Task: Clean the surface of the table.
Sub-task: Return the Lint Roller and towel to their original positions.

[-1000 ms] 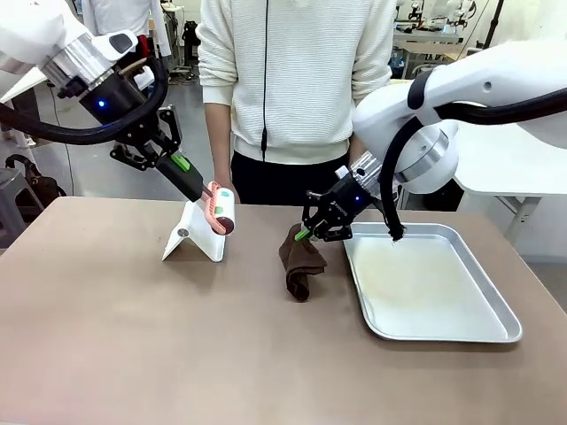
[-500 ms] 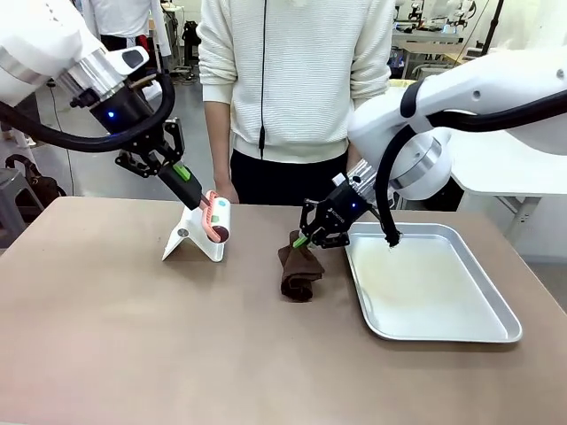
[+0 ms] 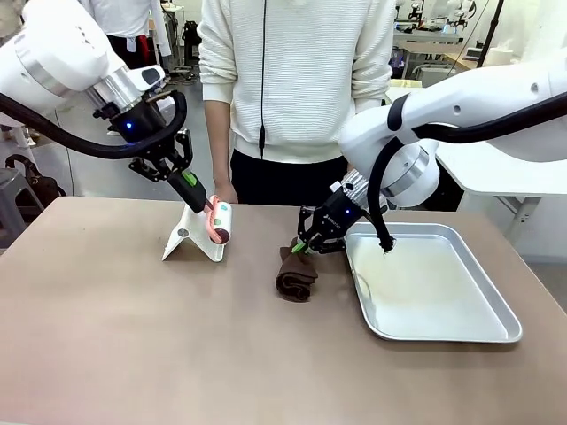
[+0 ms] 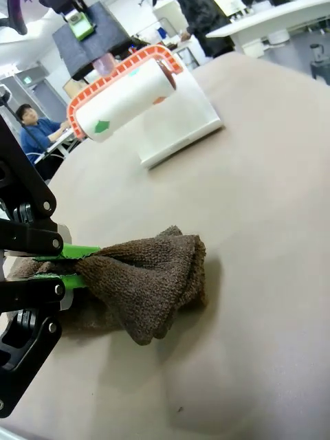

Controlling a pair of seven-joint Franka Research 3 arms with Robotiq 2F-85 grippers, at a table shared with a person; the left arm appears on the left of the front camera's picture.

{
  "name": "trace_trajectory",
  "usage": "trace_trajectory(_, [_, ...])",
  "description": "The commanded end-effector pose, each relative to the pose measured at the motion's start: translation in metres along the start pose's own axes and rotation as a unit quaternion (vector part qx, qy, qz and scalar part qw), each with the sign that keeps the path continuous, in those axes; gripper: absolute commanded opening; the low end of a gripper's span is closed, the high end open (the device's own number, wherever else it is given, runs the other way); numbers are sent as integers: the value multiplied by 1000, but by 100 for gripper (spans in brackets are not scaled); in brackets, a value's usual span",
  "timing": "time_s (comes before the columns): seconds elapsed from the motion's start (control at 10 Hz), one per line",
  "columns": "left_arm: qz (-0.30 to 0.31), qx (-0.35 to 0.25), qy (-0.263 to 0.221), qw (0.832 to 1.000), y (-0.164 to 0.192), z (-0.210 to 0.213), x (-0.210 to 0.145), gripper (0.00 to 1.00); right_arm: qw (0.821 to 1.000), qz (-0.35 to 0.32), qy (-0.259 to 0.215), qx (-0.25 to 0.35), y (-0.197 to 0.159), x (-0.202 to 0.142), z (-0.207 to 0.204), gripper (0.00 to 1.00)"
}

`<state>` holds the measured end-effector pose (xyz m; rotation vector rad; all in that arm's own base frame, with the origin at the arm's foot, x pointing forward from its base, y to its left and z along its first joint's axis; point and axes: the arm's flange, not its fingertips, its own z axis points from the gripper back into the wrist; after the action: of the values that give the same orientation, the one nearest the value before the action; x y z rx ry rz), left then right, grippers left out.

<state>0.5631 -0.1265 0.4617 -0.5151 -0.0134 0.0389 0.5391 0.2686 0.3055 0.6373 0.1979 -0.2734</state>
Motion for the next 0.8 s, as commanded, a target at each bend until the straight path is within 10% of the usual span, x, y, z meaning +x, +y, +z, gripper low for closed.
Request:
trace_trajectory(0.0, [11, 17, 6, 1000, -4, -5, 14, 22, 1000, -13, -5, -18, 8, 5, 1, 9])
trace_trajectory(0.7, [24, 40, 8, 999, 11, -27, 29, 22, 1000, 0, 0, -4, 0, 0, 0, 9])
